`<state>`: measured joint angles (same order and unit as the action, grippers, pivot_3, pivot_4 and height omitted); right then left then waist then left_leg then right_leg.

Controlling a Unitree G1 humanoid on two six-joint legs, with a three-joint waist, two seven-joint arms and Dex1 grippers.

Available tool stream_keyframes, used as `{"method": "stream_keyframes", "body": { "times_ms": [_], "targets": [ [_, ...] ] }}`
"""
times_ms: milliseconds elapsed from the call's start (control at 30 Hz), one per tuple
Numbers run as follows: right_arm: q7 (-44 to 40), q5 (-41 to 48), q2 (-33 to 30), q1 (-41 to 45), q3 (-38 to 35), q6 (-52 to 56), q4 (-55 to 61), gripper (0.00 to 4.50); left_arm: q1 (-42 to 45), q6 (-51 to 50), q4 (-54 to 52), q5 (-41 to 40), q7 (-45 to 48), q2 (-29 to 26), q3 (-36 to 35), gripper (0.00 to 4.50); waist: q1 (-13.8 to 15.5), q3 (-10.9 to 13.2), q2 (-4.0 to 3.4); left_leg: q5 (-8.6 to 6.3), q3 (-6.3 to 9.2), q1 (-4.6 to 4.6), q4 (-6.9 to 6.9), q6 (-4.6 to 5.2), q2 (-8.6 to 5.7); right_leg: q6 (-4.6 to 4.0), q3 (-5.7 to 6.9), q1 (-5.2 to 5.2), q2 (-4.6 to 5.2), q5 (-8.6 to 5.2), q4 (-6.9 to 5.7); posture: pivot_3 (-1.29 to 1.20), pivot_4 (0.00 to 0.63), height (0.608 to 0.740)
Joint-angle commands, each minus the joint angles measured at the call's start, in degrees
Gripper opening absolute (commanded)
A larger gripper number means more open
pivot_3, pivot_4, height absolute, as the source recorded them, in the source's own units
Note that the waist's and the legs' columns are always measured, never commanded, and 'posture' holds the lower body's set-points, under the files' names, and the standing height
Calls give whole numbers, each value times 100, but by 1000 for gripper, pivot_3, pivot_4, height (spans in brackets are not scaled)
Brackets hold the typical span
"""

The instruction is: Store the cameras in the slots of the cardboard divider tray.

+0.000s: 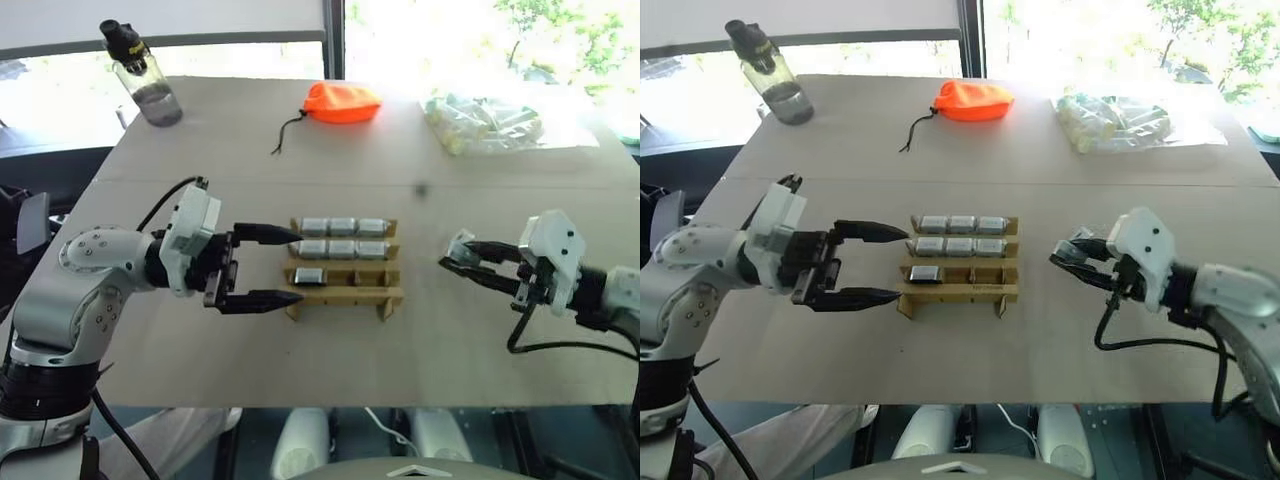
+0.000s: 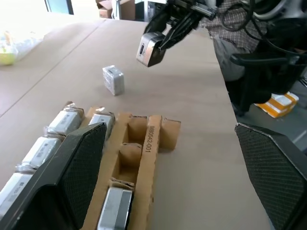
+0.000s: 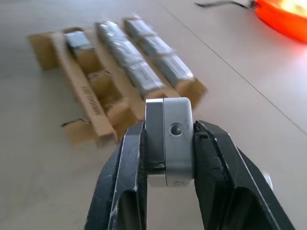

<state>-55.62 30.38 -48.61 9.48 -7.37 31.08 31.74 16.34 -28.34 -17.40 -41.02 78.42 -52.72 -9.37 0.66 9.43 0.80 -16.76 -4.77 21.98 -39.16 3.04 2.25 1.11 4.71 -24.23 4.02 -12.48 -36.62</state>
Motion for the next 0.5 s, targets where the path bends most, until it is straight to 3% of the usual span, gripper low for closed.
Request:
{"method": "stream_keyframes", "body": {
  "times_ms": [33, 233, 500],
  "targets": [
    [-819, -343, 67, 806, 745, -818, -687, 870, -28, 104, -52, 82, 105, -242, -151, 4468, -1, 4, 1, 8, -4, 3, -2, -14, 1, 0, -2, -2, 1, 1, 2, 0, 150, 726],
    [-1278, -858, 945, 2215, 1897, -1353, -1876, 870, -518, 189, -162, 317, 40, -535, -416, 4468, -43, 6, 7, 10, -7, 7, -6, -16, 2, 0, -2, -5, 5, 3, 0, 0, 150, 726],
    [-1257, -1316, 1977, 2819, 2645, -1531, -2485, 870, -1354, 272, -405, 411, -134, -683, -1036, 4468, 2, 8, 5, 10, -3, 35, -10, -18, 3, -2, 11, -28, 15, 4, -7, 0, 150, 726]
  ]
}}
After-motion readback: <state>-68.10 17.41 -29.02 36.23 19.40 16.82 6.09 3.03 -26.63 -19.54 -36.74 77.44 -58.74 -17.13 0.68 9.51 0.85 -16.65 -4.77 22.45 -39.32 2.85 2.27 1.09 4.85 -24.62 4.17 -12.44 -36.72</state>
